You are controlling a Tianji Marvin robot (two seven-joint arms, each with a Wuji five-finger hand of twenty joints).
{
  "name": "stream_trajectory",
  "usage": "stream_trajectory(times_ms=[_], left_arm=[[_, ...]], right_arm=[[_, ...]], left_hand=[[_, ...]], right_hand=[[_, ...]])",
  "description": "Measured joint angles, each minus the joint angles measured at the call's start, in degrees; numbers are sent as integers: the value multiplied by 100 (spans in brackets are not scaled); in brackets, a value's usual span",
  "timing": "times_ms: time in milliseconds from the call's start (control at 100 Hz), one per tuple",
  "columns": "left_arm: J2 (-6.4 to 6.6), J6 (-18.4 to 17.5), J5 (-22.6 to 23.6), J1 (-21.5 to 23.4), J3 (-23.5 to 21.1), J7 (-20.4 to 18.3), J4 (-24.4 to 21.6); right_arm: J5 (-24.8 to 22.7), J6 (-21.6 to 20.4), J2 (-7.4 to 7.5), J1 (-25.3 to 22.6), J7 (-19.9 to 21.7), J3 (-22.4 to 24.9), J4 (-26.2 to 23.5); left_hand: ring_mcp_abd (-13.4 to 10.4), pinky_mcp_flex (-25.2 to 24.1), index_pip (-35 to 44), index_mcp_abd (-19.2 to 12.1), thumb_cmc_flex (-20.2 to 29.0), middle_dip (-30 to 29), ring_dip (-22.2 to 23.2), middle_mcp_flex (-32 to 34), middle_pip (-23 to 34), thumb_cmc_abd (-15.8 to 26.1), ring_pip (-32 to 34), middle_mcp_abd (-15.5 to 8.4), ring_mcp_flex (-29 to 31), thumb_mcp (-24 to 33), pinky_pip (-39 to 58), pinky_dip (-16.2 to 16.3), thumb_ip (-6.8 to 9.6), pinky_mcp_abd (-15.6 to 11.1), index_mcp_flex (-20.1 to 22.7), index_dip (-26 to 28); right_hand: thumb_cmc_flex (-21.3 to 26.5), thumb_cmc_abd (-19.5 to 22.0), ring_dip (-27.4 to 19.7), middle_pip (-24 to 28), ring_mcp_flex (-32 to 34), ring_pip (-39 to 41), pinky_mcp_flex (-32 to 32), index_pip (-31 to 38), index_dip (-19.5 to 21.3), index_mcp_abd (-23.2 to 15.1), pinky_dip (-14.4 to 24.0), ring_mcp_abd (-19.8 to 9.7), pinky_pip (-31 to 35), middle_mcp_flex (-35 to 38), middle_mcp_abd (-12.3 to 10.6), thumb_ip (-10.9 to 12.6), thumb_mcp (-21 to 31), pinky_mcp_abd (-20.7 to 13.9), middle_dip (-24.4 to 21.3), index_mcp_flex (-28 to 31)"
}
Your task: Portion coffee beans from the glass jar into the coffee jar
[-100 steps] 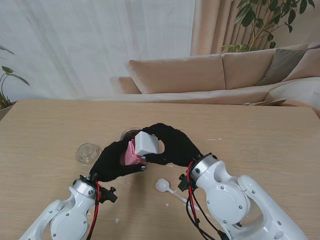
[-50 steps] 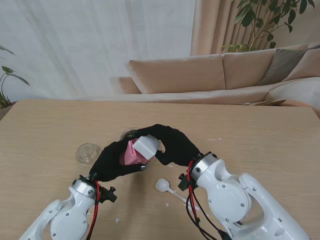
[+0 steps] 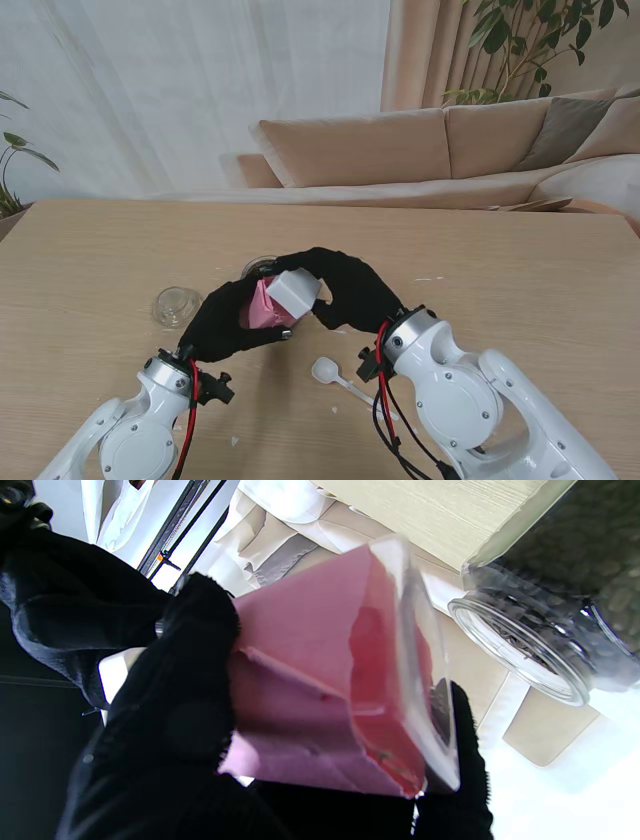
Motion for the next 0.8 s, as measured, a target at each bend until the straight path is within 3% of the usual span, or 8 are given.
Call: stream_trajectory(times_ms=[90,190,310,400,450,530,650,800], left_arm=[[0,-3,-6,3,0,-10,0],[2,-4,-9,4,0,-16,2],[3,-4,-9,3,0,-20,3],[3,-4,-9,3,0,-20,2],[2,-4,-8,3,-1,-20,2],[2,-4,-7,3,-3,-20,1],[2,-4,-5,2,-7,-19,-1],[2,-3,-5,3,-10,-18,-3]], right_arm=[[-91,-7,17,13,206,40,-47],[-167,-22,64,35,487,72,-105],[-416,-80,133,29,723,129,-194],[-482,-98,167,13,801,173,-250],[-482,-101,178,-1,870,209,-285],[-503,-102,191,-48,944,273,-352],[-553,-44,192,-148,841,310,-427],[-425,304,141,-223,252,226,-429]], left_hand=[[0,-9,0,-5,0,0,0,0,0,-4,-1,0,0,0,0,0,0,0,4,0],[0,-9,0,-5,0,0,0,1,0,-4,-1,0,0,0,0,0,0,0,4,0],[-1,-9,0,-5,0,0,0,1,0,-5,-2,0,0,0,0,0,0,0,4,0],[-1,-9,0,-5,0,0,0,1,0,-5,-2,0,0,0,0,0,0,0,4,0],[-1,-9,0,-5,0,0,0,1,0,-5,-2,0,0,0,0,0,0,0,4,0],[-1,-9,1,-5,0,0,0,1,0,-5,-2,0,0,0,0,0,0,0,4,0],[-2,-9,1,-5,0,0,0,1,0,-5,-2,0,1,0,0,0,0,0,4,0],[-2,-9,1,-5,0,0,0,1,0,-5,-2,0,1,0,0,0,0,0,4,0]], right_hand=[[-11,120,0,-201,0,-46,-42,-232,-392,0,0,0,-81,-101,0,44,2,0,-56,-68],[-406,237,-48,-486,-247,-290,-218,-372,-1005,123,0,-1,-238,-750,-12,62,-52,-65,-261,-711],[-630,151,-158,-731,-535,-616,-379,-694,-1291,313,0,-2,-425,-1383,-42,71,-255,-149,-467,-1477],[-915,150,-197,-1359,-727,-708,-508,-1015,-1377,564,0,-6,-589,-1468,-42,95,-695,-208,-779,-1956],[-1165,150,-197,-1671,-770,-776,-569,-1691,-1346,630,5,-7,-670,-1472,-42,118,-1099,-214,-815,-1959],[-1788,179,-197,-1901,-828,-850,-587,-2601,-842,1020,13,-7,-774,-1529,-3,120,-1674,-215,-809,-1956],[-2733,542,-197,-1837,-829,-861,-634,-2703,-506,1704,27,-7,-790,-1529,77,121,-2192,-215,-594,-1955],[-3153,848,-197,-1223,-830,-791,-633,-2579,-277,2790,149,-7,-734,-1529,352,116,-2477,-212,-285,-1794]])
